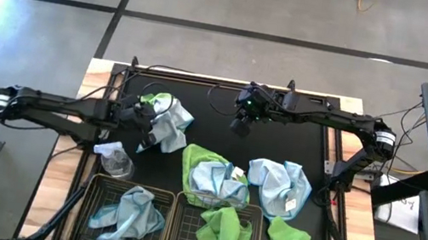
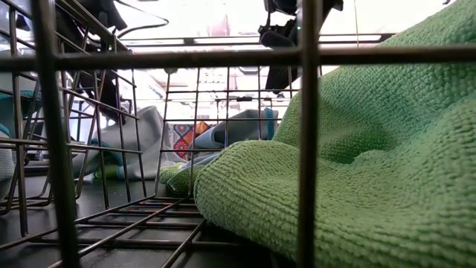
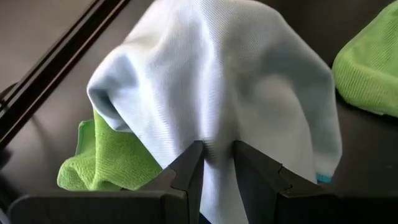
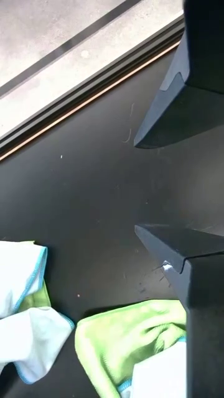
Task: Sort microfiber towel by color & place in baskets
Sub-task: Put the top blue towel into the left wire basket
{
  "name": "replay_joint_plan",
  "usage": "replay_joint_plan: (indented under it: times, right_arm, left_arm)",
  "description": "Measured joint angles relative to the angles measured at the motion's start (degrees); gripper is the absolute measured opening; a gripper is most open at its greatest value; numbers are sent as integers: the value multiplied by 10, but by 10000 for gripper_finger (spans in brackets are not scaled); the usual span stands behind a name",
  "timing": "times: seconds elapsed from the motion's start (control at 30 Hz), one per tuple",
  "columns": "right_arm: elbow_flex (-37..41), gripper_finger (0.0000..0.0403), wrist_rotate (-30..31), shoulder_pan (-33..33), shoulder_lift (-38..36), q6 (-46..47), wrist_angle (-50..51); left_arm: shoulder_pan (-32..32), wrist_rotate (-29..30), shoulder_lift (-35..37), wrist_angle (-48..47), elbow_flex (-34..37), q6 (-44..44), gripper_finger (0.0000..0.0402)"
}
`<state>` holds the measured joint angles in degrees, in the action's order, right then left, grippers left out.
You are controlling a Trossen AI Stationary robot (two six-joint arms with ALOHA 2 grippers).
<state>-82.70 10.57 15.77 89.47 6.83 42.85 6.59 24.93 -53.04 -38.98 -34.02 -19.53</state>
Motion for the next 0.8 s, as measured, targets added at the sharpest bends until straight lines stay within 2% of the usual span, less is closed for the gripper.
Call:
replay_joint_plan:
  times: [0.63,0.8]
  right_arm:
    - [0,206,0,0,0,0,-2]
    - [0,206,0,0,0,0,-3]
  left_arm:
    - [34,10,-77,5,0,6,73]
    - [41,10,-80,5,0,7,50]
